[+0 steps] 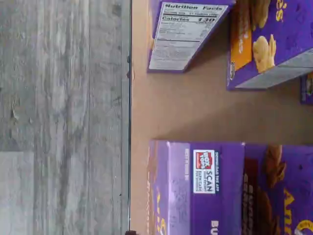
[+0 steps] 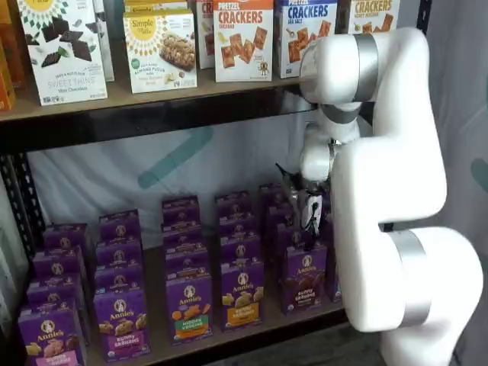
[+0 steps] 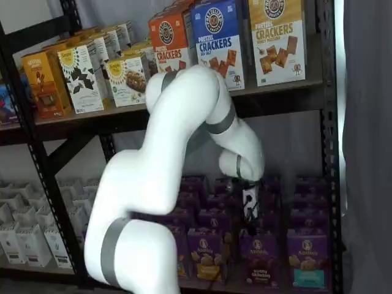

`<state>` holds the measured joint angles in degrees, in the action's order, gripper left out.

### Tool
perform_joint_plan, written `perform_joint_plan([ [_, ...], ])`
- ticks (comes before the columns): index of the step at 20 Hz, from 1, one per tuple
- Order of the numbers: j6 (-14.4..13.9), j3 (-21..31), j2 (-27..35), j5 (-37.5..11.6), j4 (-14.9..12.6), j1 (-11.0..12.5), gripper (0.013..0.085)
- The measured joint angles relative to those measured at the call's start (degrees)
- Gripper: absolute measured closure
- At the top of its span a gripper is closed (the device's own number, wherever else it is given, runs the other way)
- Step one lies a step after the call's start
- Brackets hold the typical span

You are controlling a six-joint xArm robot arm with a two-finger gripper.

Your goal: Pick up the purple box with a brown patch in the center, on the bottom shelf, the fifth box from the left

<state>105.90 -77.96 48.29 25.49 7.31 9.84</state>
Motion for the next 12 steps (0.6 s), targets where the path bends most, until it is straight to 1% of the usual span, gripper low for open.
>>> perform_joint_plan([
  [1, 0.02, 0.39, -0.08, -0.78, 0.04, -0.04, 0.0130],
  [2, -0.03, 2.21, -0.60, -3.51, 0.12, -0.34, 0.0130],
  [3, -0.17, 3.50, -1.07, -5.05, 0.16, -0.64, 0.0130],
  [6, -0.75, 5.41, -1.88, -6.44, -0.04, -1.10, 0.0130],
  [8, -1.49, 6.06, -2.10, -6.77, -0.72, -1.23, 0.0130],
  [9, -2.17, 6.29, -2.15, -6.89, -1.45, -1.26, 0.0130],
  [12, -5.38, 6.51, -2.05, -6.89, -5.06, -1.17, 0.0130],
])
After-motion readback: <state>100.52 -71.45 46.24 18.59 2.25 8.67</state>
